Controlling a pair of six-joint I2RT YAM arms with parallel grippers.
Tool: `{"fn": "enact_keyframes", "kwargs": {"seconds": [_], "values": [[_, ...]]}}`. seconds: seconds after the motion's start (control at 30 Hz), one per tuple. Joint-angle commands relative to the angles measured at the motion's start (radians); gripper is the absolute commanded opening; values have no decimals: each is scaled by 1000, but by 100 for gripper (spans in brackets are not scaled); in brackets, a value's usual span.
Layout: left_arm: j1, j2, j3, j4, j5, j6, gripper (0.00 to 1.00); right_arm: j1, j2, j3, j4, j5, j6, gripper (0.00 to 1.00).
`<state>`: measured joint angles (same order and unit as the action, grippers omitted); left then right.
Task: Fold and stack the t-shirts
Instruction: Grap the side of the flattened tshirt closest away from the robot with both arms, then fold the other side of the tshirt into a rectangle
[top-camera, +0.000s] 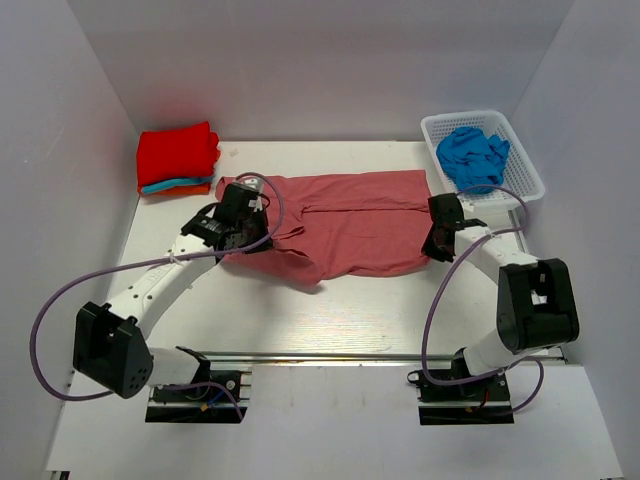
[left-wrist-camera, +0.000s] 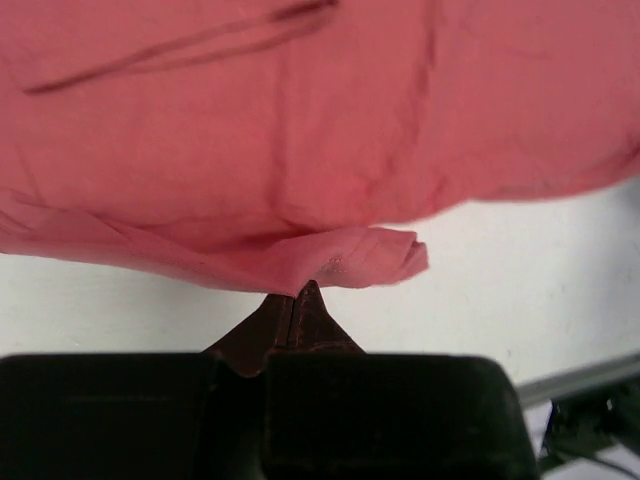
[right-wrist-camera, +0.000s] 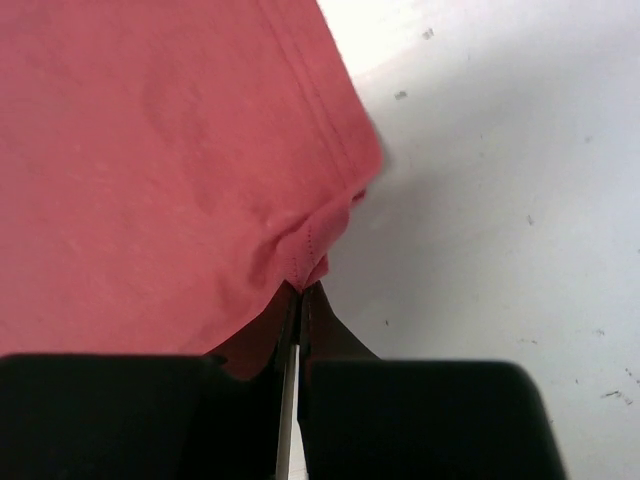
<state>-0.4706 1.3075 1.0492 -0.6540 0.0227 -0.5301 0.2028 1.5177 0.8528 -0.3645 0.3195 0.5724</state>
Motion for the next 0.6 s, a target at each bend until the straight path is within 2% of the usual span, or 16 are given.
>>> {"fn": "enact_keyframes", "kwargs": {"seconds": [0.0,0.17,0.37,0.57], "values": [[24,16,67,31,-133,-7,0,1,41,93,-40,1,-54,0],[53,88,139,62,-174,24,0,1,84,176,-76,19,-81,0],[82,131,172,217,-205,140,0,0,131,291,-114,35,-111,0],[125,161,221,302,-265,217,0,-2,206,417,-166,56,-160,0]]}}
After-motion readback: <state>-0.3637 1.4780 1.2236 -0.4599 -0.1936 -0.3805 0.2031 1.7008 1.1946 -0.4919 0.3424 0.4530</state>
